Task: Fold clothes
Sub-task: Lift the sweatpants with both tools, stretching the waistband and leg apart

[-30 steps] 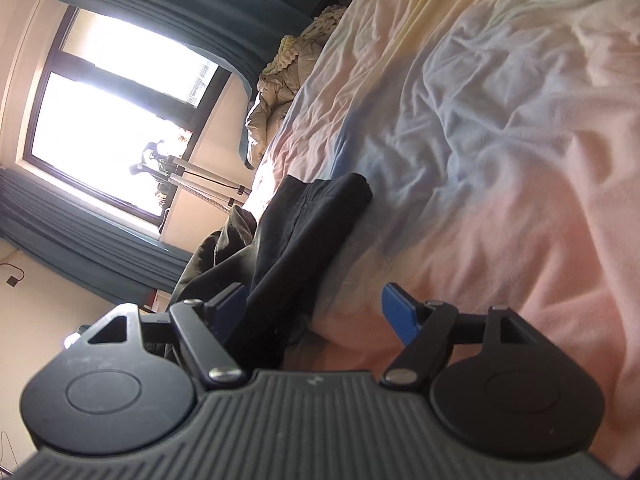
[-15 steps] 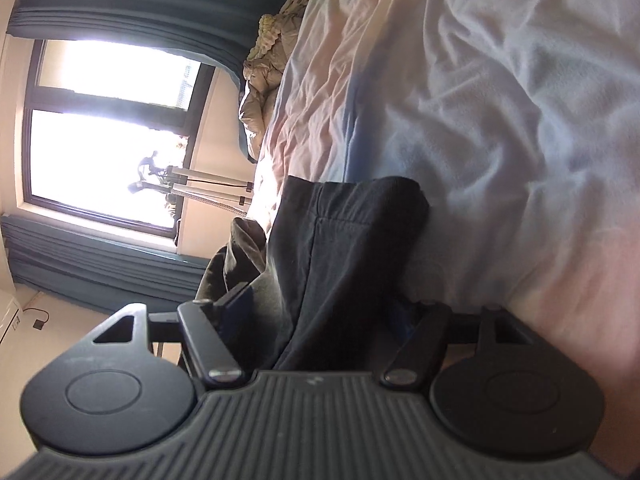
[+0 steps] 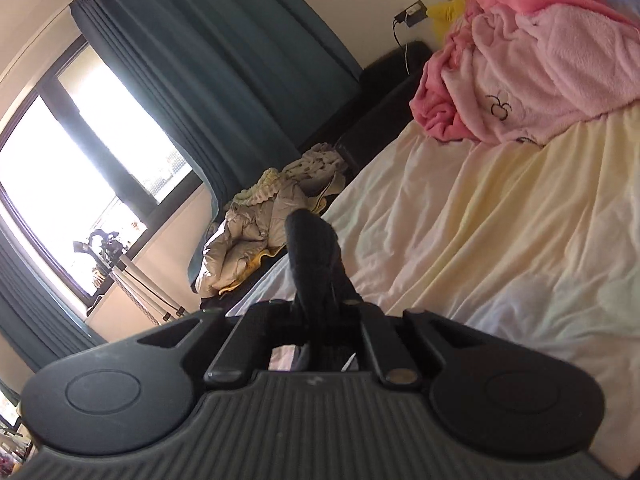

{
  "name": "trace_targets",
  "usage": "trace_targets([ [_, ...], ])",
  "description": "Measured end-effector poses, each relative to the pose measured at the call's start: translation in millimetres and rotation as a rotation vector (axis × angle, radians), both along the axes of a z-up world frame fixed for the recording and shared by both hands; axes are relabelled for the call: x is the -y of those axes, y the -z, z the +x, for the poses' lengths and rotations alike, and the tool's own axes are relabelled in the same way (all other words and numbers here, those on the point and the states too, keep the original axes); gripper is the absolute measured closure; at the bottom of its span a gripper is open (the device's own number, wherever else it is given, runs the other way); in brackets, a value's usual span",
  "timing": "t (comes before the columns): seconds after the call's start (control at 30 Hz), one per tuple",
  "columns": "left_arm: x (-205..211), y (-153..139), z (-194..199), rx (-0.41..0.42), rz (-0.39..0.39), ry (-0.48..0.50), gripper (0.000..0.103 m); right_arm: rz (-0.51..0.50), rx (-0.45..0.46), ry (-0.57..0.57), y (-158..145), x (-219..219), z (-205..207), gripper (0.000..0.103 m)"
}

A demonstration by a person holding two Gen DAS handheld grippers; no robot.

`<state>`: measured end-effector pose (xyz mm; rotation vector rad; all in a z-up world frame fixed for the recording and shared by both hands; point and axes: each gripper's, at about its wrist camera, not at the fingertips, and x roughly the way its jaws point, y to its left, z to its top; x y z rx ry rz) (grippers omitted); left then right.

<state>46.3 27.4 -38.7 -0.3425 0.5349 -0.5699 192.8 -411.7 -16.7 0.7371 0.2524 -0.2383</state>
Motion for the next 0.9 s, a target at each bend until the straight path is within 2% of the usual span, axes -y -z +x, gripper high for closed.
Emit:
trace_targets([
  [0.1, 0.8, 4.8, 4.4, -0.018, 0.003, -0.008, 0.026, 0.020, 0.000, 0.122, 26.1, 44.9, -28.7, 0.098],
  [0.2, -1.1, 11.8, 13.4, -0.055, 0.009, -0.028, 0.026, 0.108, -0.095, 0.191, 79.7, 79.4, -51.7, 0.098],
  [0.27, -7.1, 14.8, 18.3, -0.089, 0.002, -0.062, 0.026, 0.222, -0.172, 0.215, 123.6, 92.8, -67.7, 0.098],
  [0.3, -12.9, 15.7, 20.1, -0.112, -0.027, -0.079, 0.026, 0.313, -0.192, 0.226, 143.0, 98.4, -74.8, 0.097],
  [0.37, -25.8, 15.0, 22.0, -0.161, -0.083, -0.119, 0.026, 0.472, -0.188, 0.253, 169.0, 103.1, -87.4, 0.096],
  [0.43, -46.4, 6.9, 19.3, -0.194, -0.115, -0.184, 0.026, 0.560, -0.204, 0.263, 172.9, 100.8, -94.1, 0.092],
  [0.5, -74.1, -4.1, 10.6, -0.208, -0.149, -0.281, 0.026, 0.559, -0.229, 0.201, 160.6, 94.6, -94.2, 0.091],
  [0.6, -122.6, -14.3, -5.0, -0.274, -0.225, -0.460, 0.026, 0.527, -0.248, 0.106, 141.4, 81.1, -95.4, 0.086],
  [0.63, -140.5, -14.5, -9.9, -0.314, -0.268, -0.526, 0.026, 0.525, -0.252, 0.086, 139.0, 77.1, -97.3, 0.084],
  [0.7, -179.9, -11.1, -19.6, -0.410, -0.378, -0.661, 0.022, 0.536, -0.273, 0.048, 140.4, 72.7, -100.4, 0.072],
  [0.77, -214.7, -1.0, -28.9, -0.505, -0.496, -0.750, 0.021, 0.572, -0.295, 0.028, 147.4, 72.7, -104.4, 0.072],
  [0.87, -248.7, 13.0, -40.0, -0.565, -0.626, -0.836, 0.021, 0.617, -0.281, -0.001, 147.2, 83.8, -107.5, 0.071],
  [0.9, -256.4, 16.4, -42.7, -0.577, -0.645, -0.867, 0.021, 0.632, -0.275, -0.011, 146.8, 87.8, -108.4, 0.068],
])
